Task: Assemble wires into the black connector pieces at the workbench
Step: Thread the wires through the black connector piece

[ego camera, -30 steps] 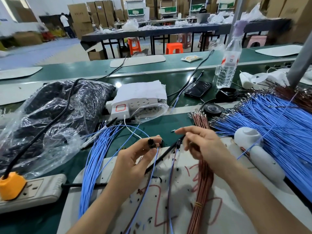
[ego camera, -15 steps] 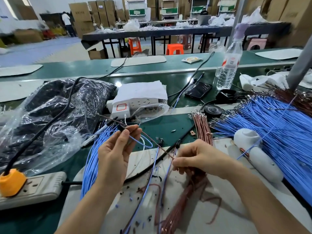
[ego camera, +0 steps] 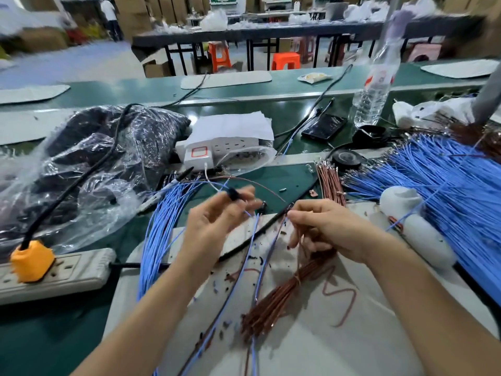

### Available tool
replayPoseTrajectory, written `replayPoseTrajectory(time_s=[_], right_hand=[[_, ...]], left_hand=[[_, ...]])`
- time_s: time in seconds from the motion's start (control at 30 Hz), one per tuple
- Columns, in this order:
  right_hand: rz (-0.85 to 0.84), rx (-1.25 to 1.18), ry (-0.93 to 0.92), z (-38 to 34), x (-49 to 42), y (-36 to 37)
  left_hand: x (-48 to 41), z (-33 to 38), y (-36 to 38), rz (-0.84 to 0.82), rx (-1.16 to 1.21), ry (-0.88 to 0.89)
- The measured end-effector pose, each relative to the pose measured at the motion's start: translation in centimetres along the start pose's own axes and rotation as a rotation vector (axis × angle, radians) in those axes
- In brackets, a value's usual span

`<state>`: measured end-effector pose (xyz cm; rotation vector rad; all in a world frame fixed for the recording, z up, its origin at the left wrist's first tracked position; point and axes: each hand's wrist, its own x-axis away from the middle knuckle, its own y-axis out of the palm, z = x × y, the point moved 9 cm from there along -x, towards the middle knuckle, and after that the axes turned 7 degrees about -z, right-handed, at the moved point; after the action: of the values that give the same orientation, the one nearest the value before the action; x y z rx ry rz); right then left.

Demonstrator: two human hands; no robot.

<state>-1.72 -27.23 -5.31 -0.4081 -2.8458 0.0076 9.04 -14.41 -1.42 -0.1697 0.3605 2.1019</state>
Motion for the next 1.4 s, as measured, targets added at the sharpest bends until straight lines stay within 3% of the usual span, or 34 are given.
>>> replayPoseTrajectory(time_s=[0.1,0.2,0.27,0.6,0.87,1.4], right_hand=[[0.202,-0.325,-0.011,0.5,0.1,-2.1],[0.336,-0.633,-0.045,1.2,0.2,-3.6],[0.341,-0.706,-0.084,1.0,0.3,-3.7],[0.498,-0.599,-0.426,-2.8,2.5,-3.4],[0.520,-0.241,-0.732,-7.1,5.4,-0.6],[0.514,0.156,-0.916,-8.6,6.9,3.0]], left_hand=[[1.3,-0.8,4.0,-0.324,-0.292,-0.018],[2.2,-1.3,5.8,-0.512,-0.590,0.011],[2.5,-1.6,6.3,-0.585,-0.677,0.011],[1.3,-0.1,3.7,-0.321,-0.563,0.073],[0.9,1.0,2.6,-0.177,-0.423,0.171],[0.6,0.8,2.0,-0.147,-0.564,0.139]])
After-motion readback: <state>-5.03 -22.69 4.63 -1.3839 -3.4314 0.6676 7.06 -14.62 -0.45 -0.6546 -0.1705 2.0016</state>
